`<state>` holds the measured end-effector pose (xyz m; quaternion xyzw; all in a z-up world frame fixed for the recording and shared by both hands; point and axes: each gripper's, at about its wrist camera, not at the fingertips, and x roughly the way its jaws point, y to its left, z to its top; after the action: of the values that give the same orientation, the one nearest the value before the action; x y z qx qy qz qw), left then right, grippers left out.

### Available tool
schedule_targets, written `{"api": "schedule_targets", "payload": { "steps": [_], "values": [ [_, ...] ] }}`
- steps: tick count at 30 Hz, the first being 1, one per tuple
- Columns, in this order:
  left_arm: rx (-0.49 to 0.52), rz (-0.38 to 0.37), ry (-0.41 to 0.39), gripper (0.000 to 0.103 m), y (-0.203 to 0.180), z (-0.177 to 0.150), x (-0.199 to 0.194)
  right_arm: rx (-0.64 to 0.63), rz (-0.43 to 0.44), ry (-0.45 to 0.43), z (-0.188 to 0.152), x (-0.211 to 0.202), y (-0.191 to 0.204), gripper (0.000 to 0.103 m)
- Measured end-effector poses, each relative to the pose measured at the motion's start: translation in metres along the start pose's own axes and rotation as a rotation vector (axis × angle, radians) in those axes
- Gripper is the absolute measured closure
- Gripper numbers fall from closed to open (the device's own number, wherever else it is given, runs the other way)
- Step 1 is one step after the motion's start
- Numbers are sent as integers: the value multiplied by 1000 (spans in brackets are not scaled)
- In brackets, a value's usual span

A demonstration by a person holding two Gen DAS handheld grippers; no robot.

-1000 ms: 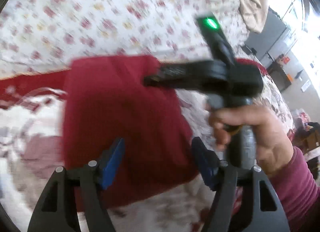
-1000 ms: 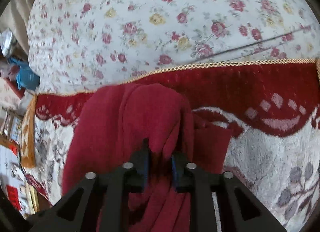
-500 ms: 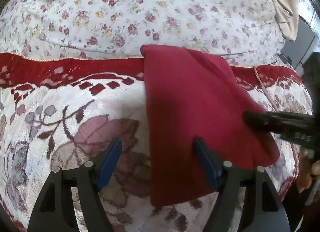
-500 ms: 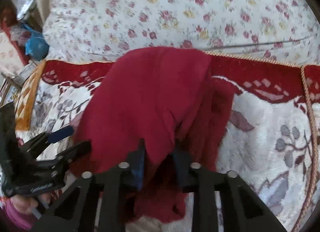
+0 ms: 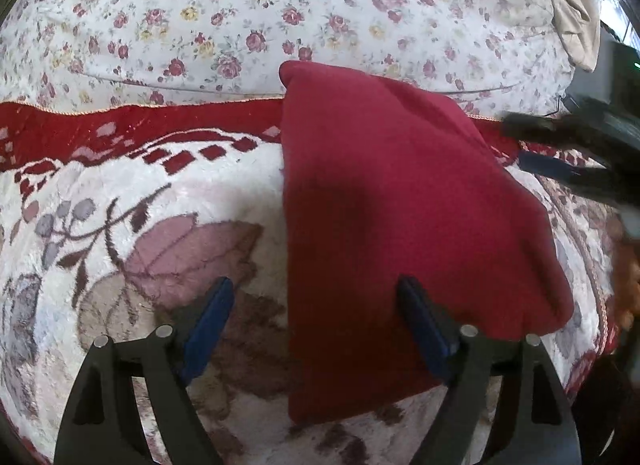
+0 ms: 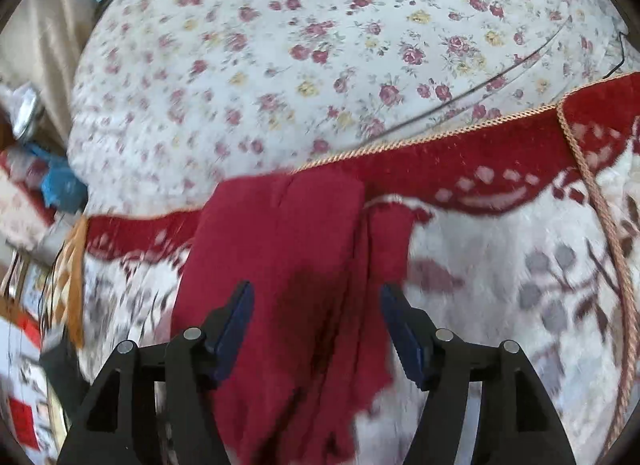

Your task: Fold small clothes

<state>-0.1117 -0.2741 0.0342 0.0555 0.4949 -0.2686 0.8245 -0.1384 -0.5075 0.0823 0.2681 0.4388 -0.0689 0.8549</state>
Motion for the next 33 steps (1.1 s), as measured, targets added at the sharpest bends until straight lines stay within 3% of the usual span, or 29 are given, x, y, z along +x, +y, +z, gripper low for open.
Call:
{"api": "schedule_targets", "payload": {
  "steps": [1,2,3,4,5,8,10,14,16,17,18,20,21,24,25,26,27,29,33],
  "values": [
    [1,0,0,19,0,0,1,-1,-13,29,5,17,1,35],
    [4,1,-1,19,-1,0,1,-9,-21,52,6,28,3,56],
    [4,2,-2,19,-1,1,1,-38,-34,74,6,37,4,83],
    [3,2,-2,19,-1,1,1,-94,-76,57,6,37,10,83],
    [-1,-2,-2,19,-1,2,0,-137,-86,32,4,30,14,94],
    [-4,-22,-2,15,-1,3,-1,-196,-152,7,1,17,9,94],
    [5,-21,-12,13,-5,4,0,-204,-231,31,-1,31,-2,95],
    [3,-20,1,13,-7,4,4,-167,-190,20,2,23,-8,93],
    [15,-4,-4,13,-8,2,4,-143,-169,11,0,9,-4,85],
    [16,-1,-7,13,-8,2,4,-138,-155,11,-2,1,-2,76],
    [14,-2,-8,13,-7,2,3,-141,-122,11,-7,-7,5,59],
    [7,-6,-5,13,-6,2,3,-166,-66,21,-22,-18,20,39],
    [5,-6,-6,13,-6,3,2,-188,-60,36,-31,-22,26,37],
    [4,-2,-9,13,-6,1,1,-229,-75,93,-60,-16,37,40],
    [6,0,-11,13,-7,1,0,-245,-79,108,-67,-13,38,49],
    [7,1,-11,13,-7,1,0,-295,-114,118,-75,-8,40,79],
    [7,-1,-9,13,-8,0,-1,-329,-142,111,-79,-8,40,84],
    [6,-8,-7,13,-8,-1,-3,-347,-129,98,-80,-19,40,93],
    [12,-24,-15,13,-10,0,-6,-328,-163,103,-85,-17,25,94]
  ]
}}
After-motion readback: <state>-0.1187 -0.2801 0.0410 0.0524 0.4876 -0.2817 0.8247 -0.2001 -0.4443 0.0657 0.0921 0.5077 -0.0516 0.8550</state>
